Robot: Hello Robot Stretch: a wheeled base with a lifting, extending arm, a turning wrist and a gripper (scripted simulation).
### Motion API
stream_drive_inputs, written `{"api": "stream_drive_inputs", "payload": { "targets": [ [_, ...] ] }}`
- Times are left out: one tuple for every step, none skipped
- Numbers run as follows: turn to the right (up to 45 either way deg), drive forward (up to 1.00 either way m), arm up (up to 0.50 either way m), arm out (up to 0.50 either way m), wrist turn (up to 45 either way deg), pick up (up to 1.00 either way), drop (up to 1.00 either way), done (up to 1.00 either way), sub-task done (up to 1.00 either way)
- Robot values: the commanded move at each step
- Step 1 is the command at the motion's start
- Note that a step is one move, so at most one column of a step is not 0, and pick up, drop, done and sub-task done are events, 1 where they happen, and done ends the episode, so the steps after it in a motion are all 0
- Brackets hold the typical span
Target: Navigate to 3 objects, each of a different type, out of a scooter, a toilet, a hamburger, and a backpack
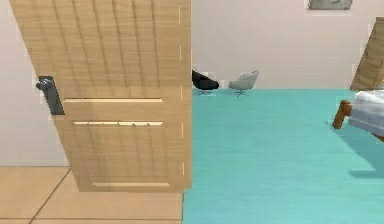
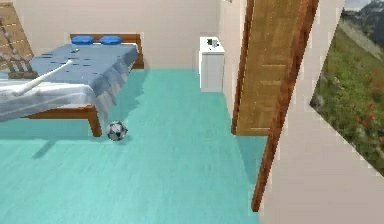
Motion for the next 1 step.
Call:
{"api": "stream_drive_inputs", "payload": {
  "targets": [
    [-45.0,0.0,0.0,0.0,0.0,0.0,0.0,0.0,0.0]
  ]
}}
